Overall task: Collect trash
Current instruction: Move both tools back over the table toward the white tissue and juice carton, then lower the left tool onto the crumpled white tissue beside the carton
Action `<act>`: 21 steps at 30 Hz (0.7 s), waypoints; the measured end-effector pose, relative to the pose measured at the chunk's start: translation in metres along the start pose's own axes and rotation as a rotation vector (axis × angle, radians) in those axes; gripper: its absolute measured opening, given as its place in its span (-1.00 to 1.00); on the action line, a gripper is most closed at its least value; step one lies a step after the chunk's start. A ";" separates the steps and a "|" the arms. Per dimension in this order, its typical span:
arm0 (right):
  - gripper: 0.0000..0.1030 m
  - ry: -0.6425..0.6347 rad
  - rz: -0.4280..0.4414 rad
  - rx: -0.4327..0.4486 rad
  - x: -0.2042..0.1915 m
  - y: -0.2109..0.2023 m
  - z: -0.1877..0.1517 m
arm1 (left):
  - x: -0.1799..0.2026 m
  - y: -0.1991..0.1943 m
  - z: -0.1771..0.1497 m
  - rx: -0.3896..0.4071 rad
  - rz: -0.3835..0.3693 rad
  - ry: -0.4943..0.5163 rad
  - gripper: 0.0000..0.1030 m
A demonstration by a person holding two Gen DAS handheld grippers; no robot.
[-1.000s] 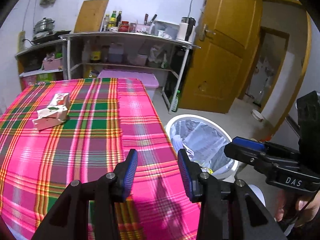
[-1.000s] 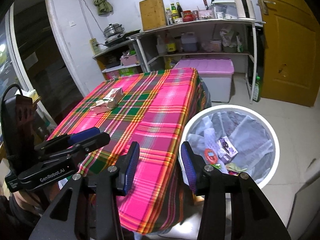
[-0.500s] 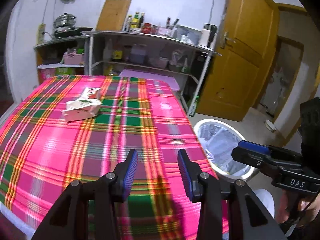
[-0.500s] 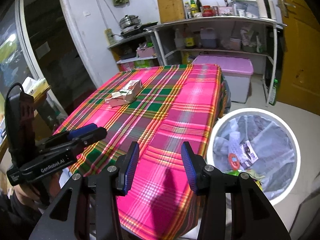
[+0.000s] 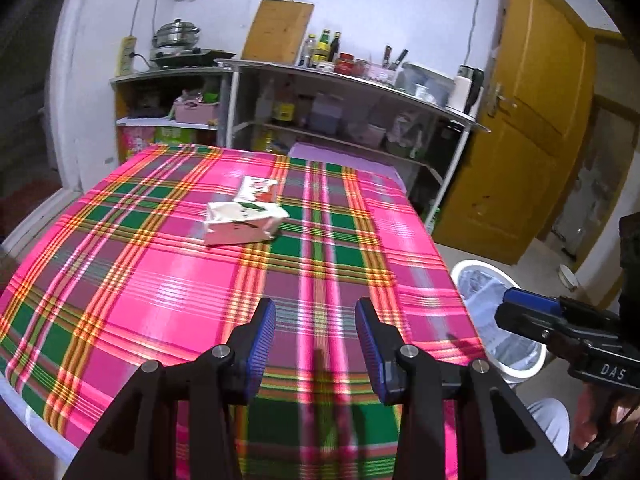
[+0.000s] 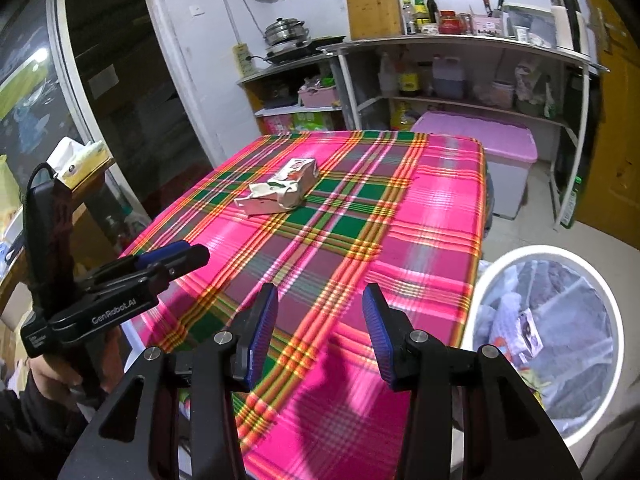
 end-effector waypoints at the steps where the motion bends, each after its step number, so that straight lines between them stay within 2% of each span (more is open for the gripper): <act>1: -0.12 -0.004 0.002 -0.004 -0.002 0.004 0.001 | -0.004 0.002 0.002 0.000 0.006 -0.001 -0.20; 12: -0.12 -0.016 0.014 -0.047 -0.006 0.038 0.006 | -0.050 0.042 0.021 -0.012 0.049 0.051 -0.19; 21: -0.12 0.001 0.025 -0.088 -0.005 0.067 0.005 | -0.070 0.083 0.038 -0.027 0.029 0.115 -0.18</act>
Point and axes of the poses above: each gripper's, at about its wrist camera, not at the fingertips, and y roughly the way its jaws point, x to its right, z to its top, the point moved 10 cm from there along y, roughly the way its jaws point, and after that the axes turned 9 degrees about x, right-handed, at the moved point
